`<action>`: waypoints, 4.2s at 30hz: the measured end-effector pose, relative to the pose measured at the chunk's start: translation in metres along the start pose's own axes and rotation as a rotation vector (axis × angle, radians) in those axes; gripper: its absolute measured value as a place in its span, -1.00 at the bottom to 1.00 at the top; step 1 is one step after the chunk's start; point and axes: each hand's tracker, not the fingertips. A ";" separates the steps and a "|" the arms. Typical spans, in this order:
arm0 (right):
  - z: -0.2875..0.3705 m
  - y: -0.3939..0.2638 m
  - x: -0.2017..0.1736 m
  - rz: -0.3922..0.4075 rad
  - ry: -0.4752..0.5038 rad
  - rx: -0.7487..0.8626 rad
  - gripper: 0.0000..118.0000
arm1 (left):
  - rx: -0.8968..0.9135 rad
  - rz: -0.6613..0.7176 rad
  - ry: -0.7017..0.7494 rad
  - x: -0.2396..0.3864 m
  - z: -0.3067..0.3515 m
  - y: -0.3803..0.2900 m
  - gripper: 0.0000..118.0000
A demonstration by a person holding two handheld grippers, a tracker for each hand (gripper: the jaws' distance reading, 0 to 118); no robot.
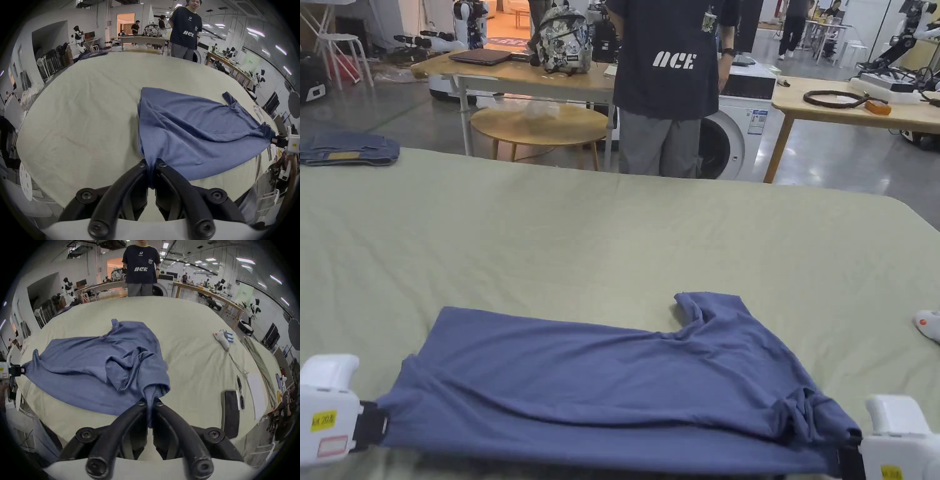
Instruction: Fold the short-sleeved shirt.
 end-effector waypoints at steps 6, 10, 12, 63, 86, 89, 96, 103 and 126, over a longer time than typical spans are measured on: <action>-0.040 -0.038 0.004 -0.045 -0.021 -0.064 -0.95 | -0.060 0.011 0.022 -0.007 -0.029 -0.031 -0.99; -0.061 -0.044 0.006 -0.045 -0.041 -0.071 -0.95 | -0.074 0.006 0.045 -0.006 -0.048 -0.038 -1.00; -0.060 -0.044 0.006 -0.039 -0.051 -0.053 -0.92 | -0.071 0.007 0.054 -0.001 -0.044 -0.036 -1.00; -0.045 0.070 -0.119 -0.005 0.039 0.424 -1.00 | -0.180 0.005 0.006 -0.006 -0.160 0.231 -1.00; -0.076 0.089 -0.083 -0.047 0.009 0.313 -1.00 | -0.052 -0.028 0.085 0.030 -0.141 0.205 -1.00; -0.082 0.119 -0.069 -0.037 -0.014 0.283 -1.00 | -0.011 -0.021 0.049 0.028 -0.126 0.196 -1.00; -0.152 0.206 -0.023 -0.029 -0.038 0.074 0.02 | 0.033 -0.015 0.037 0.025 -0.119 0.193 -1.00; -0.223 0.241 -0.005 0.016 -0.036 -0.147 0.17 | 0.040 -0.013 0.040 0.020 -0.119 0.190 -1.00; -0.092 0.202 0.012 -0.065 0.048 0.108 -1.00 | 0.122 0.017 0.014 0.004 -0.067 0.168 -1.00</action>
